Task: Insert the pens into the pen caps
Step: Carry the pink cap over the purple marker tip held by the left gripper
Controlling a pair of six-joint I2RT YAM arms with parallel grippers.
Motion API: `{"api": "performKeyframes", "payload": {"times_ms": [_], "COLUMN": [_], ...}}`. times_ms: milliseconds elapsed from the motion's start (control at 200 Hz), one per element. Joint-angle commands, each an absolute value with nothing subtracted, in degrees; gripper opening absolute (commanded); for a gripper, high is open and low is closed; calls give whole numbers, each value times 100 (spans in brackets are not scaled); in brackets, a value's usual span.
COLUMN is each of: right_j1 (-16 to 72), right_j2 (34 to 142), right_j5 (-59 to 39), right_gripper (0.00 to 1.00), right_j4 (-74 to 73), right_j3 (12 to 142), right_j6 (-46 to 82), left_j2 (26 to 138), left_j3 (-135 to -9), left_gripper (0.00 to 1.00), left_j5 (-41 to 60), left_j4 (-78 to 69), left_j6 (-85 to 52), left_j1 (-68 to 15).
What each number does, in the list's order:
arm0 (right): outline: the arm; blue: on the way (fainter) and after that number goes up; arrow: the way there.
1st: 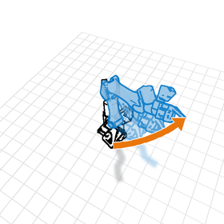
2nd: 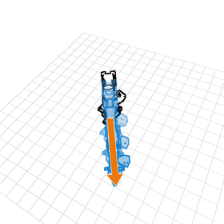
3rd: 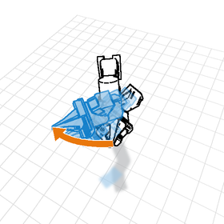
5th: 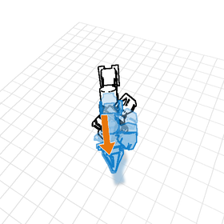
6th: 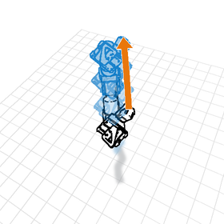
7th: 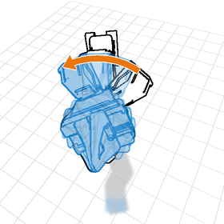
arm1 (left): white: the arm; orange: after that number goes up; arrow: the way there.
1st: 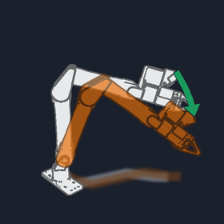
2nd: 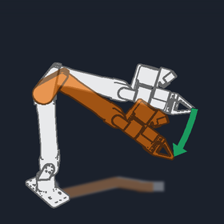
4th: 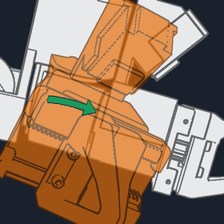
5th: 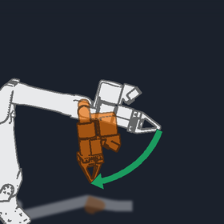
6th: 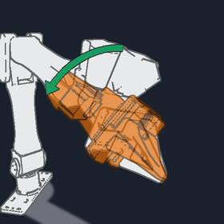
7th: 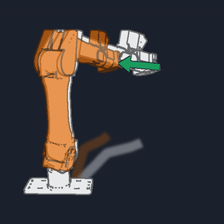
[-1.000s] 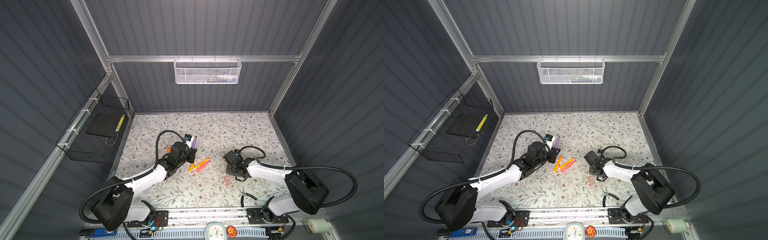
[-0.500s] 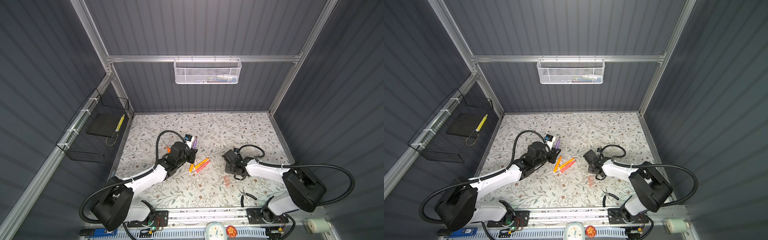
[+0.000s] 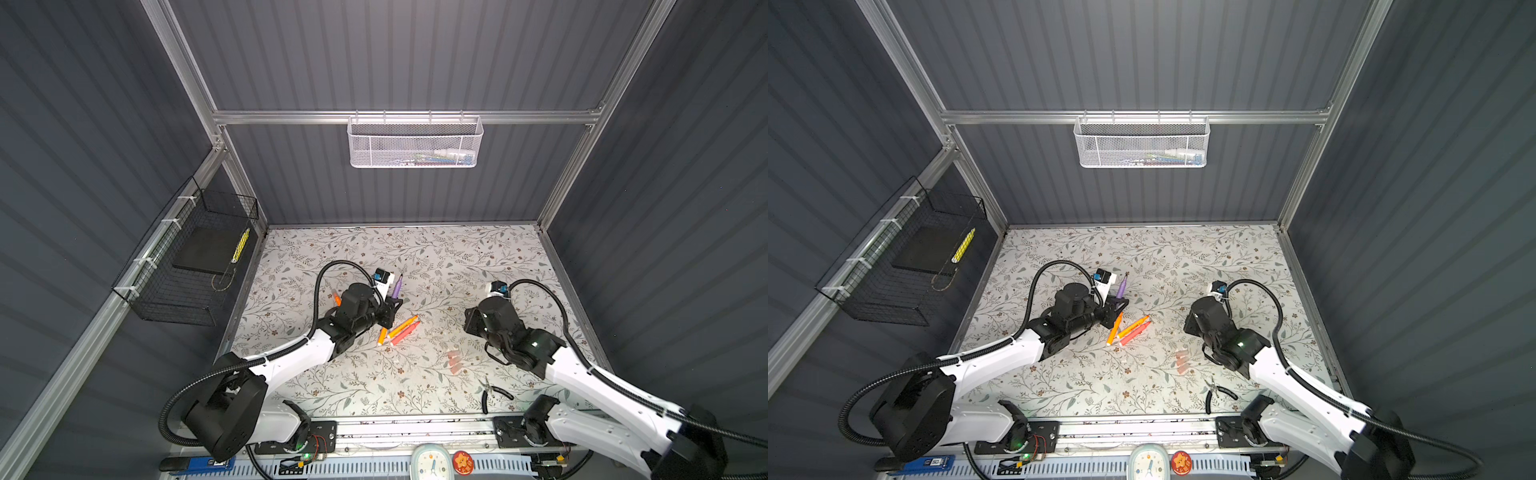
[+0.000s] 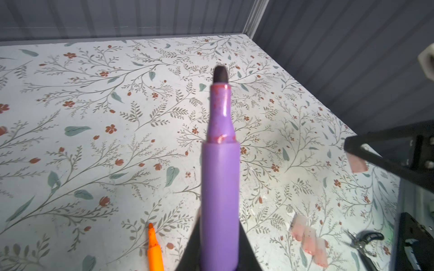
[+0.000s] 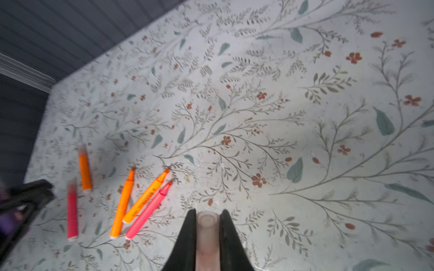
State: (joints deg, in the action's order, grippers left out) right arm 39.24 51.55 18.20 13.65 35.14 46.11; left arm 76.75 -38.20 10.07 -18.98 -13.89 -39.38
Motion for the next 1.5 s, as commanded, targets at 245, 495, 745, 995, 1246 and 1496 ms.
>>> {"api": "performKeyframes", "payload": {"times_ms": [245,495,745,995,1246,1496], "right_j1": [4266,4377,4377,4451,4518,4597], "right_j2": [5031,5698,6360,7126,7709,7816], "right_j5": [1858,2241,2041,1636,1454,1457], "right_gripper": [0,0,0,0,0,0], "right_j4": [-1468,-2006,-2325,-2753,-2902,-3068], "right_j3": [3286,3689,4069,4318,4587,4554], "right_j6": [4683,4813,4619,4779,4918,4948], "left_j2": [7808,8031,8015,8042,8040,8055], "left_j3": [-3671,-3831,-3834,-3841,-3841,-3854], "left_gripper": [0,0,0,0,0,0], "left_j5": [2285,2359,2356,2388,2373,2278], "left_j4": [-2535,-2452,-2449,-2452,-2461,-2400], "left_j6": [-1143,-1234,-1282,-1292,-1280,-1275], "left_j1": [-4109,-4157,-4157,-4158,-4160,-4157]}}
